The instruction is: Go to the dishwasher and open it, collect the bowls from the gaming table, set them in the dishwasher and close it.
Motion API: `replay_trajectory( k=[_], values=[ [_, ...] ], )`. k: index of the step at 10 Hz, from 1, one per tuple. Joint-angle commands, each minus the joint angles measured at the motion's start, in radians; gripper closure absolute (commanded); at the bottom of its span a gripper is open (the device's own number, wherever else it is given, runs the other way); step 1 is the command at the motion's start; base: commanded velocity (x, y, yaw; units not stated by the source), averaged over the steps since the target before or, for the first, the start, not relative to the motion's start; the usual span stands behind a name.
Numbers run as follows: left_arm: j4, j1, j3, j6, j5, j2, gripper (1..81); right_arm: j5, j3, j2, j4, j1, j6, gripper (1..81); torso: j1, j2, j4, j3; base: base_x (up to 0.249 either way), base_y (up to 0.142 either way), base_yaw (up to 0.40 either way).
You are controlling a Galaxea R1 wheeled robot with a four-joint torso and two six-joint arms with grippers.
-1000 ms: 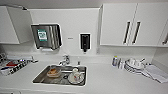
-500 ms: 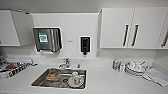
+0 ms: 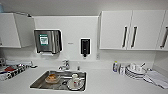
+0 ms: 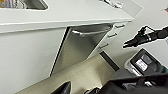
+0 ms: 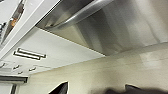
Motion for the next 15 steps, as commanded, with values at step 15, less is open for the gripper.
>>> replay_trajectory(
  k=[15],
  values=[
    [-0.061,-0.345,0.138,-0.007,0.216,-0.089,1.0,-0.072,0.087,-0.095,0.022,0.211,0.087,1.0,0.348,-0.543,0.0,-0.321,0.0,0.0,0.0]
  ],
)
